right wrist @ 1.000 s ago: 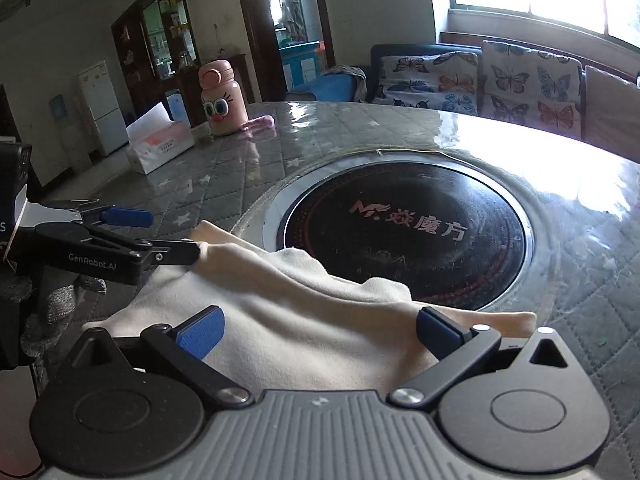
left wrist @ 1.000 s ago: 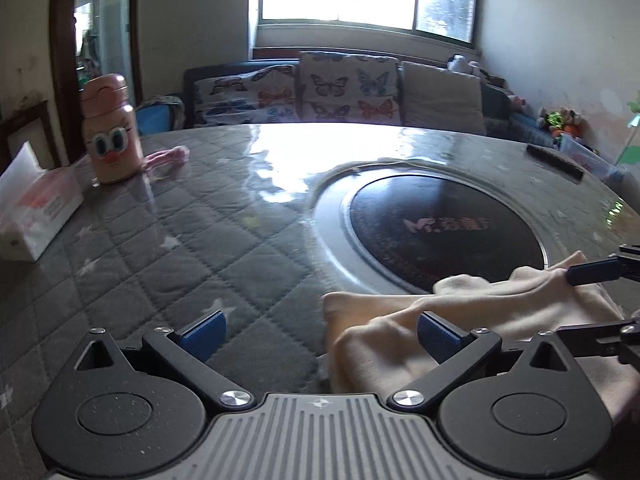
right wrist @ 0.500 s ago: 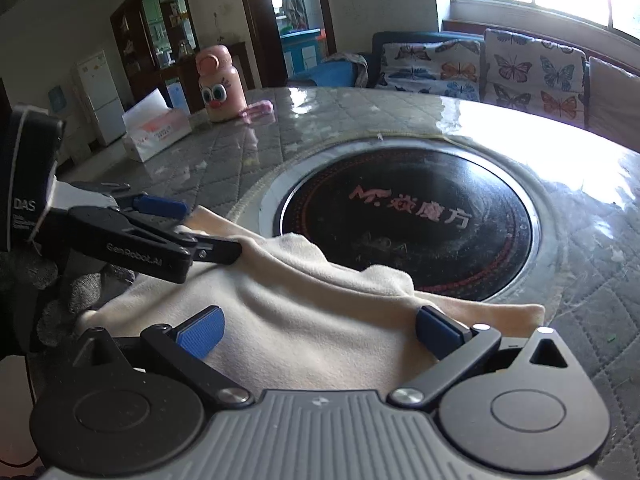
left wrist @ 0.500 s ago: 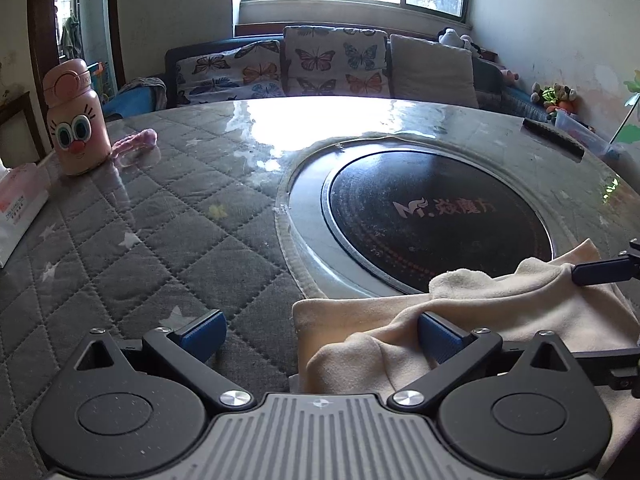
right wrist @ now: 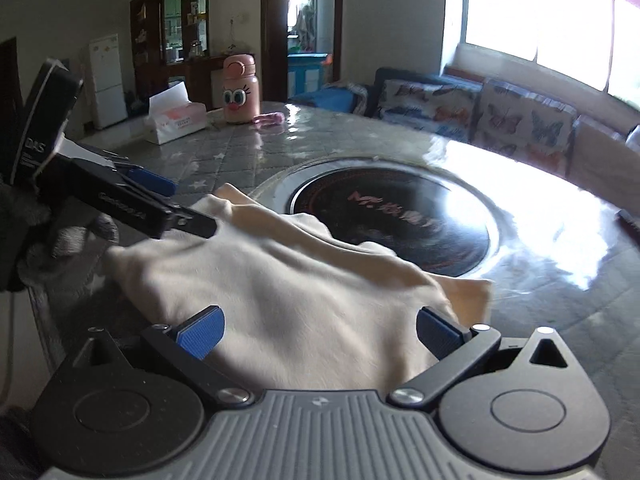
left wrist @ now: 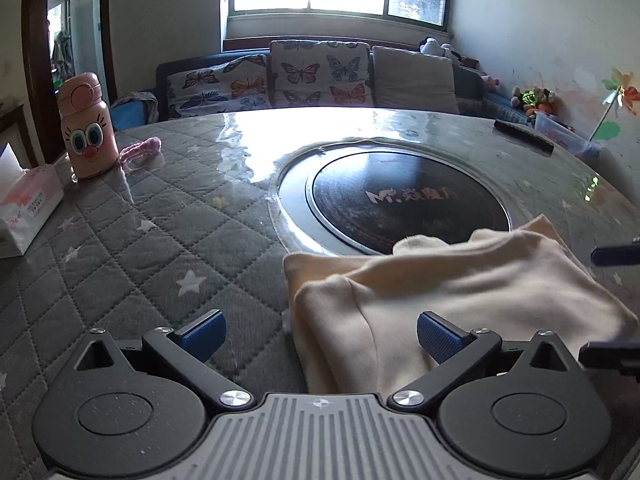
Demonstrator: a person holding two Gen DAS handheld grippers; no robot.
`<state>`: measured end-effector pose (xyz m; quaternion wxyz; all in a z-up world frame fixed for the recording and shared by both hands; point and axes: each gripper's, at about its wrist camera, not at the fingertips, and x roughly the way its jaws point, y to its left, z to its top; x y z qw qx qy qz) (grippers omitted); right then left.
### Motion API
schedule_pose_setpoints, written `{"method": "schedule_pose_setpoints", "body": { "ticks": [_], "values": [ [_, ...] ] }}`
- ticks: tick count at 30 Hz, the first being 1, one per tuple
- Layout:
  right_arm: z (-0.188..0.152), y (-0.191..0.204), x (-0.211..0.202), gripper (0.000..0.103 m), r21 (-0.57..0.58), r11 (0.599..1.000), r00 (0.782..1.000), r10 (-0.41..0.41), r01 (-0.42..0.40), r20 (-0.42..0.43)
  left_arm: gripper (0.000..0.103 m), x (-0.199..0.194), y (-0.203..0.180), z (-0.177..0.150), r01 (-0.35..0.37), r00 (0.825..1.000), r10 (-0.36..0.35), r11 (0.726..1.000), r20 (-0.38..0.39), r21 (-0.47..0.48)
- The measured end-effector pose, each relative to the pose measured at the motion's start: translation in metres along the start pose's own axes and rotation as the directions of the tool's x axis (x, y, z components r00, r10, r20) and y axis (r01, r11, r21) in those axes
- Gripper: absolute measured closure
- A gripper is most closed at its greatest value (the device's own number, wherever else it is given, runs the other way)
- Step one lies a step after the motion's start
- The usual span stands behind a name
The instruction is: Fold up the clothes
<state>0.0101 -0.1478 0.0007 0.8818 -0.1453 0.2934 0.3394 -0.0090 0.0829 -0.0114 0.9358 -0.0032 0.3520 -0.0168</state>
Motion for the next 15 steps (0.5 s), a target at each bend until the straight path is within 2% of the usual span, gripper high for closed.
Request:
{"method": "schedule_pose_setpoints", "body": {
  "ticks": [4, 8, 10, 15],
  "values": [
    [-0.013, 0.004, 0.0, 0.0, -0.035, 0.998, 0.998, -0.058, 0.057, -0.011, 0.0, -0.001, -0.003, -0.007, -0.019, 1.0, 0.019, 1.0, 0.003, 0.01],
    [-0.019, 0.002, -0.003, 0.0, 0.01, 0.999, 0.999, -0.052, 0.052, -0.01, 0.0, -0.004, -0.001, -0.008, -0.025, 1.0, 0.025, 1.0, 0.009, 0.0],
    [-0.015, -0.004, -0.014, 0.0, 0.031, 0.998, 0.998, -0.064, 0.063, 0.023, 0.0, -0.008, 0.001, -0.008, -0.031, 0.999, 0.031, 1.0, 0.018, -0.004],
    [-0.015, -0.017, -0.029, 0.0, 0.054, 0.989, 0.988, -0.144, 0.141, 0.048, 0.0, -0.013, 0.0, -0.014, -0.035, 0.999, 0.035, 0.999, 0.02, -0.005]
  ]
}}
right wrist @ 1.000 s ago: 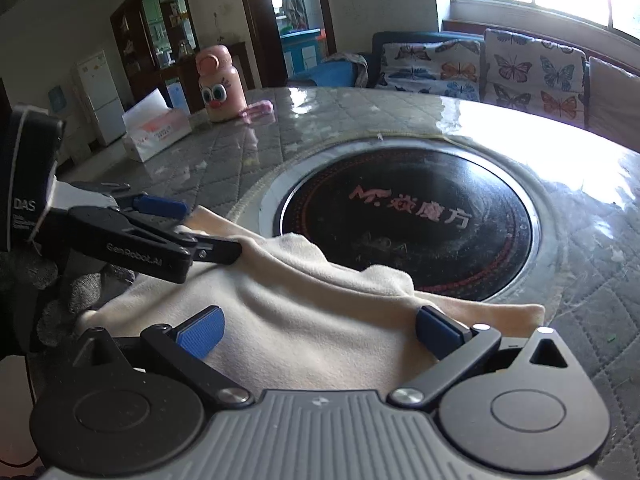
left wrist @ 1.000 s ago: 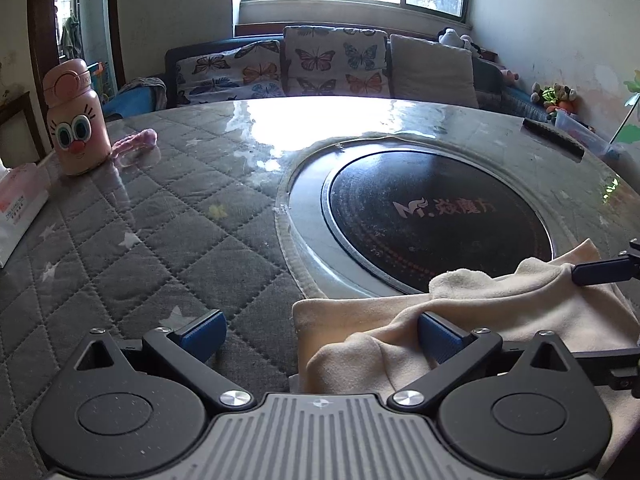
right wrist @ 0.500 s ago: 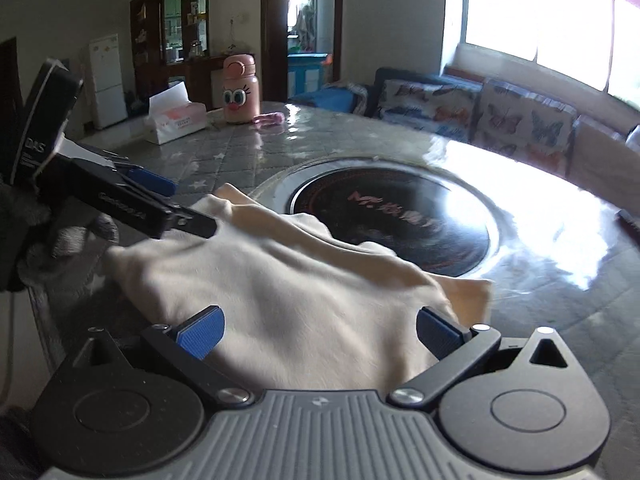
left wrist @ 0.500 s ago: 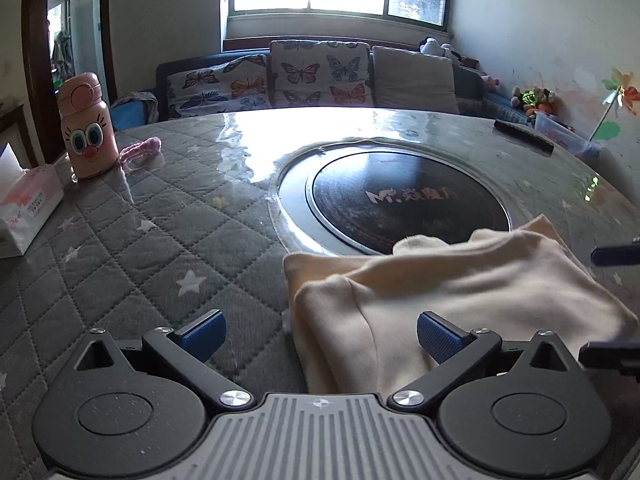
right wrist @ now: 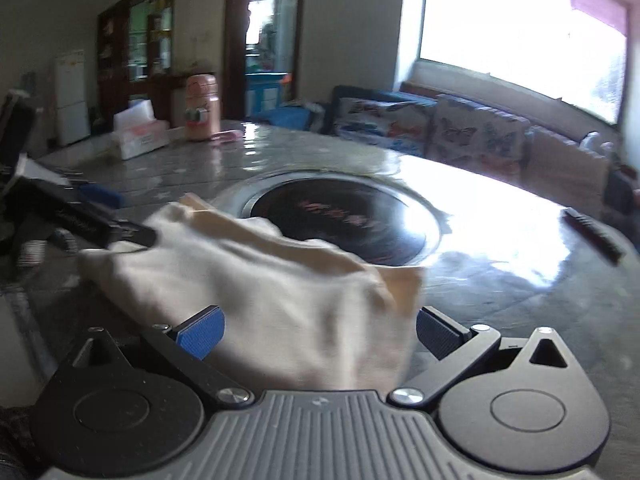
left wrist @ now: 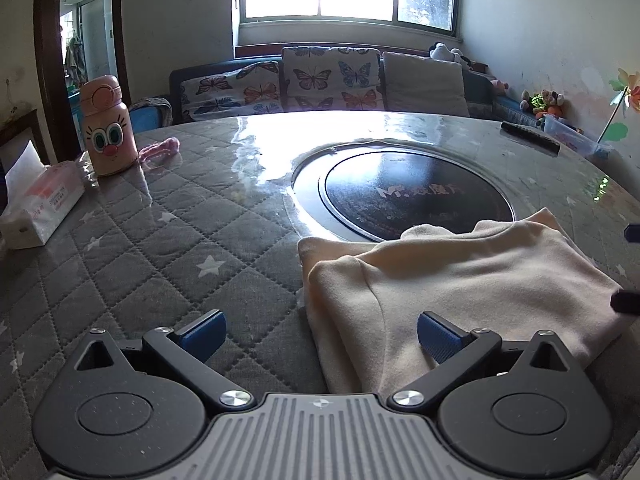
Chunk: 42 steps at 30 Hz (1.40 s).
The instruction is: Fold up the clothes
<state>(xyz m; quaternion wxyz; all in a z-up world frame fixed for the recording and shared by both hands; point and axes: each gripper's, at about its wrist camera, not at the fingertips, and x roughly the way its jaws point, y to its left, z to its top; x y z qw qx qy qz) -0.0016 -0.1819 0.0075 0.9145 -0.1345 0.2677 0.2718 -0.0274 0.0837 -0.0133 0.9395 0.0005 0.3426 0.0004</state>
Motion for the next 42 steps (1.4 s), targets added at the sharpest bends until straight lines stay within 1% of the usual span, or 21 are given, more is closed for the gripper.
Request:
{"method": "schedule_pose_setpoints", "body": {
  "ticks": [4, 7, 10, 13, 15, 19, 21, 24, 28, 34, 36, 39, 42],
  "values": [
    [-0.013, -0.012, 0.002, 0.0, 0.004, 0.998, 0.997, -0.07, 0.07, -0.021, 0.0, -0.003, -0.001, -0.005, -0.004, 1.0, 0.004, 1.0, -0.003, 0.003],
    [-0.026, -0.014, 0.008, 0.0, -0.007, 0.995, 0.994, -0.099, 0.098, -0.046, 0.0, -0.003, 0.001, -0.008, -0.007, 1.0, 0.007, 1.0, -0.01, -0.001],
    [-0.025, -0.017, 0.006, 0.0, 0.01, 0.996, 0.995, -0.089, 0.09, -0.046, 0.0, -0.006, 0.003, -0.007, -0.009, 1.0, 0.008, 1.0, -0.006, -0.007],
    [-0.018, -0.024, -0.006, 0.0, 0.037, 0.995, 0.996, -0.088, 0.088, -0.005, 0.0, -0.011, 0.006, -0.007, -0.009, 1.0, 0.009, 1.0, 0.002, -0.018],
    [-0.017, -0.028, -0.009, 0.0, 0.042, 0.994, 0.995, -0.105, 0.104, 0.003, 0.0, -0.013, 0.006, -0.008, -0.005, 1.0, 0.005, 1.0, 0.0, -0.023],
    [-0.03, -0.031, 0.004, 0.0, 0.028, 0.99, 0.989, -0.133, 0.135, -0.058, 0.0, -0.009, 0.007, -0.013, -0.01, 1.0, 0.01, 1.0, -0.019, -0.025],
    [-0.029, -0.03, 0.004, 0.0, 0.035, 0.991, 0.99, -0.127, 0.129, -0.056, 0.0, -0.01, 0.008, -0.014, -0.009, 1.0, 0.008, 1.0, -0.017, -0.03],
    [-0.02, -0.026, -0.003, 0.0, 0.007, 0.992, 0.992, -0.126, 0.126, -0.028, 0.0, -0.013, 0.009, -0.014, -0.009, 1.0, 0.009, 0.999, -0.011, -0.032],
    [-0.004, -0.018, -0.008, 0.0, -0.006, 0.997, 0.997, -0.077, 0.077, 0.005, 0.0, -0.011, 0.011, -0.017, -0.007, 1.0, 0.007, 0.999, -0.016, -0.034],
    [0.001, 0.003, 0.006, 0.0, -0.061, 0.998, 1.0, -0.014, 0.013, -0.011, 0.0, -0.018, 0.017, -0.018, 0.0, 1.0, 0.0, 0.998, -0.003, -0.056],
    [0.007, 0.012, 0.008, 0.0, -0.082, 0.996, 1.0, 0.015, -0.015, -0.002, 0.0, -0.021, 0.019, -0.018, -0.001, 1.0, 0.002, 0.998, 0.002, -0.059],
    [0.015, 0.023, 0.013, 0.0, -0.108, 0.992, 0.998, 0.061, -0.06, 0.0, 0.0, -0.016, 0.02, -0.022, -0.017, 1.0, 0.016, 0.998, -0.02, -0.054],
    [0.024, 0.04, 0.019, 0.0, -0.154, 0.982, 0.994, 0.109, -0.108, -0.001, 0.0, -0.016, 0.021, -0.023, -0.012, 1.0, 0.011, 0.998, -0.018, -0.057]
  ]
}}
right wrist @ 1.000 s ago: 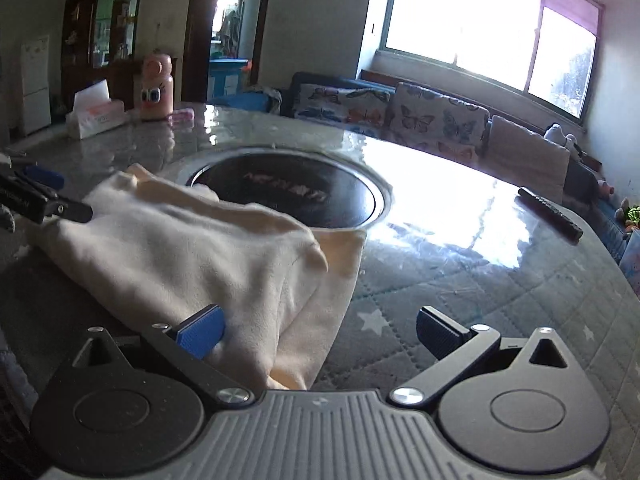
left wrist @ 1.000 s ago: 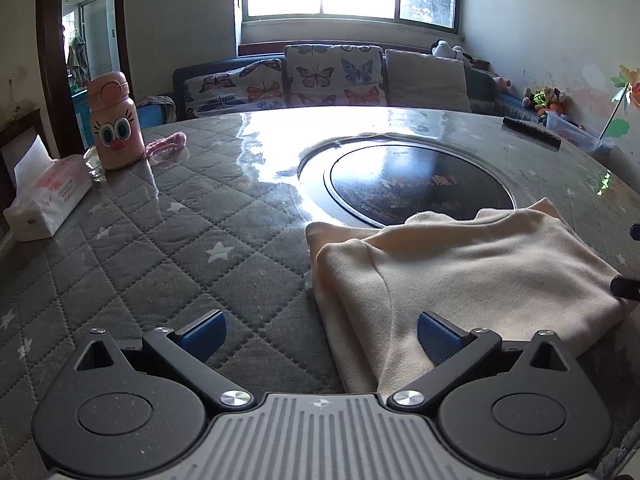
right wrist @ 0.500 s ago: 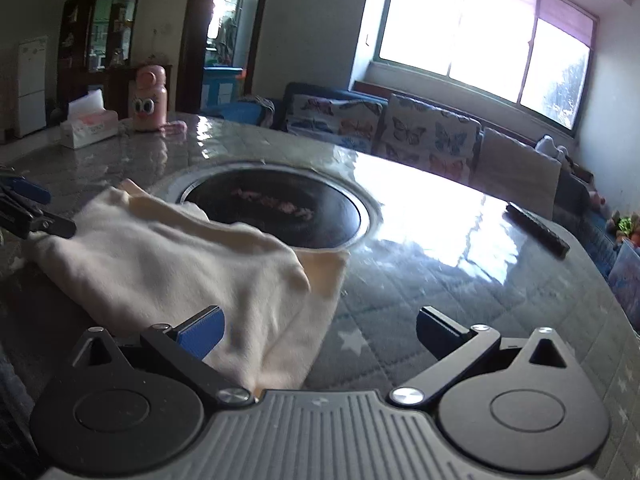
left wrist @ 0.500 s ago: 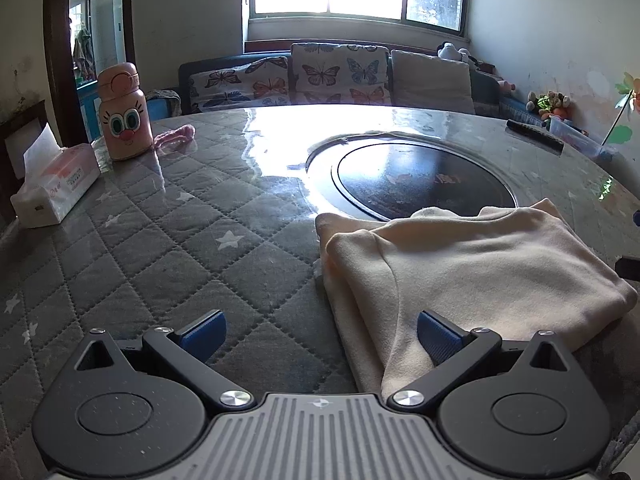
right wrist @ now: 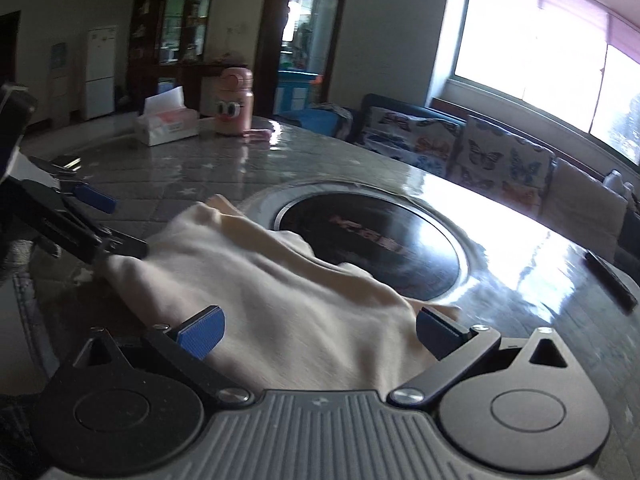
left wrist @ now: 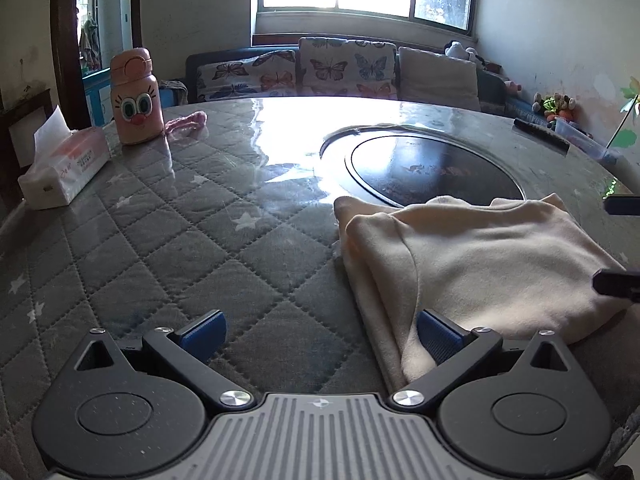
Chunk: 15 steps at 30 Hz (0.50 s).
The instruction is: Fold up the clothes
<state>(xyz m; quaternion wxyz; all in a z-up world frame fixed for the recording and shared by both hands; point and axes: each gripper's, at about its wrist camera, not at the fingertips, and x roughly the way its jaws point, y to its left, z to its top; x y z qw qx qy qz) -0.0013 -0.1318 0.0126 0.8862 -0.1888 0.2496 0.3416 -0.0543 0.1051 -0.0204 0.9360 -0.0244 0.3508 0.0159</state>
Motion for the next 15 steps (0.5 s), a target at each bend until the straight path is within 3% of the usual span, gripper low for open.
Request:
{"method": "schedule_pose_setpoints", "body": {
  "ticks": [5, 11, 15],
  "values": [
    [0.014, 0.025, 0.01, 0.004, -0.081, 0.994, 0.997, 0.077, -0.076, -0.002, 0.0, -0.005, 0.011, 0.009, -0.012, 1.0, 0.013, 0.999, 0.014, -0.031],
    [0.027, 0.06, 0.022, 0.008, -0.188, 0.964, 0.982, 0.188, -0.189, -0.023, 0.001, -0.004, 0.037, 0.022, -0.009, 1.0, 0.01, 0.986, 0.005, -0.164],
    [0.03, 0.084, 0.029, 0.014, -0.258, 0.935, 0.97, 0.24, -0.243, -0.046, 0.009, -0.001, 0.043, 0.026, 0.024, 1.0, -0.026, 0.977, -0.005, -0.211]
  ]
}}
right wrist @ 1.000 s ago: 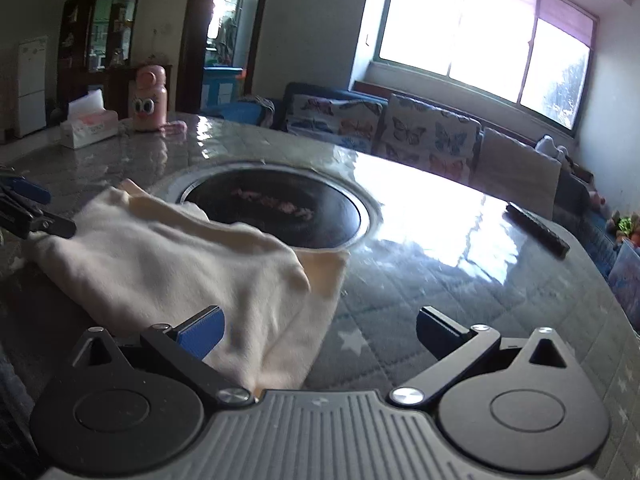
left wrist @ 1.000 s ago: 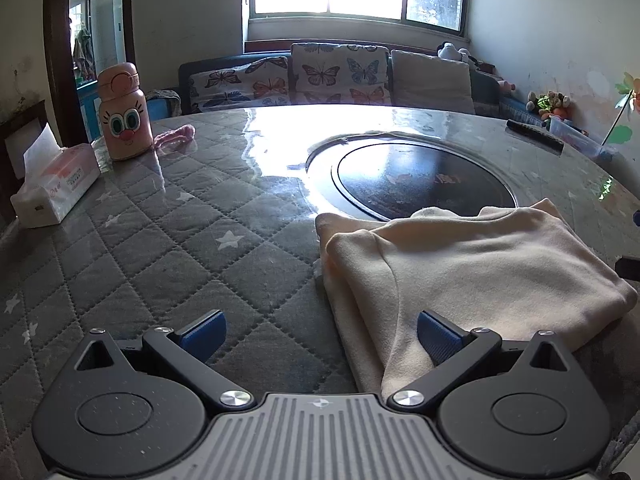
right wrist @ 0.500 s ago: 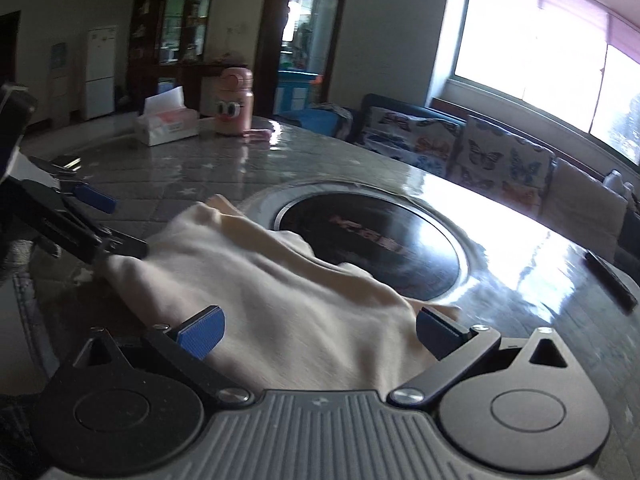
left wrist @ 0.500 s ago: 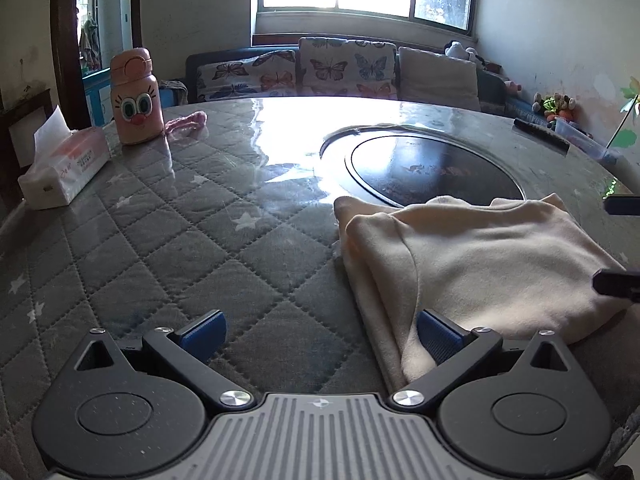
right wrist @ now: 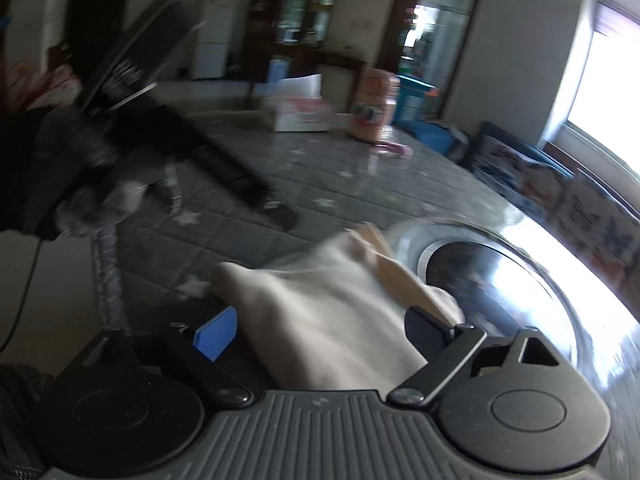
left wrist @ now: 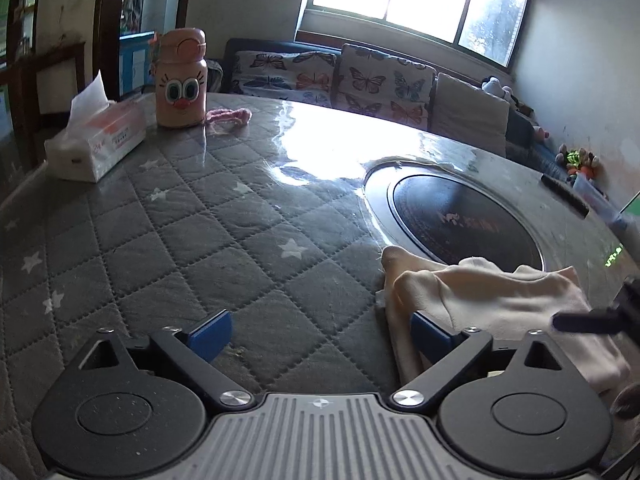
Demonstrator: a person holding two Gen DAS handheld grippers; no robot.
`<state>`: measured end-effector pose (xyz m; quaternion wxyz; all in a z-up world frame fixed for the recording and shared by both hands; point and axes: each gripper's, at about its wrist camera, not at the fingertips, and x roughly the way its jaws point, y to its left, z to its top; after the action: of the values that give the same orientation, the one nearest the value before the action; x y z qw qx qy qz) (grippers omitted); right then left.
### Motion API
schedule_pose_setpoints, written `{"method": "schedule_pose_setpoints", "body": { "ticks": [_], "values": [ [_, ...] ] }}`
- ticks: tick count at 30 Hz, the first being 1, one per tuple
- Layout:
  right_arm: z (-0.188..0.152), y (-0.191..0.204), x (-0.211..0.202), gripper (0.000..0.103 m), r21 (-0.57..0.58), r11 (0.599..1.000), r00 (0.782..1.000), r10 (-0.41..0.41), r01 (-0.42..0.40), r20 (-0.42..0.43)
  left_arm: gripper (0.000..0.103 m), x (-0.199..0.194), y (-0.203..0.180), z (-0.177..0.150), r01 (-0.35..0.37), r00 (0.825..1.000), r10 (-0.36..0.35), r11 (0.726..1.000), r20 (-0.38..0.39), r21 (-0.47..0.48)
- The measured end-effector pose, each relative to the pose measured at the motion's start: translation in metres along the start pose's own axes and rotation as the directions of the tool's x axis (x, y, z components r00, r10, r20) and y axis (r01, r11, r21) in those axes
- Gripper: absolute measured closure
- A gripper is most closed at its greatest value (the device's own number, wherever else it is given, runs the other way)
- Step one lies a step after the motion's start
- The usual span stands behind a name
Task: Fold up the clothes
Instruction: 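Grasp the sweatshirt edge with the left gripper while the right gripper grasps beside it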
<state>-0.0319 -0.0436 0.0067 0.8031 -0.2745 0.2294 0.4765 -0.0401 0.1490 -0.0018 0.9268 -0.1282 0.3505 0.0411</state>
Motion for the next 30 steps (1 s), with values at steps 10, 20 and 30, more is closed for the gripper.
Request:
{"method": "schedule_pose_setpoints", "body": {
  "ticks": [10, 20, 30],
  "values": [
    [0.009, 0.039, 0.028, 0.051, -0.182, 0.983, 0.998, 0.032, -0.04, -0.051, 0.011, 0.009, -0.004, -0.003, 0.111, 0.992, -0.116, 0.99, -0.047, -0.09],
    [0.013, 0.026, 0.016, 0.086, -0.074, 0.997, 0.999, 0.036, -0.036, -0.011, 0.008, 0.019, -0.006, 0.005, 0.188, 0.974, -0.212, 0.951, -0.076, -0.246],
    [0.013, 0.003, -0.006, 0.091, 0.027, 0.999, 0.996, 0.044, -0.046, 0.072, 0.015, 0.032, -0.016, 0.009, 0.25, 0.947, -0.304, 0.9, -0.105, -0.358]
  ]
}}
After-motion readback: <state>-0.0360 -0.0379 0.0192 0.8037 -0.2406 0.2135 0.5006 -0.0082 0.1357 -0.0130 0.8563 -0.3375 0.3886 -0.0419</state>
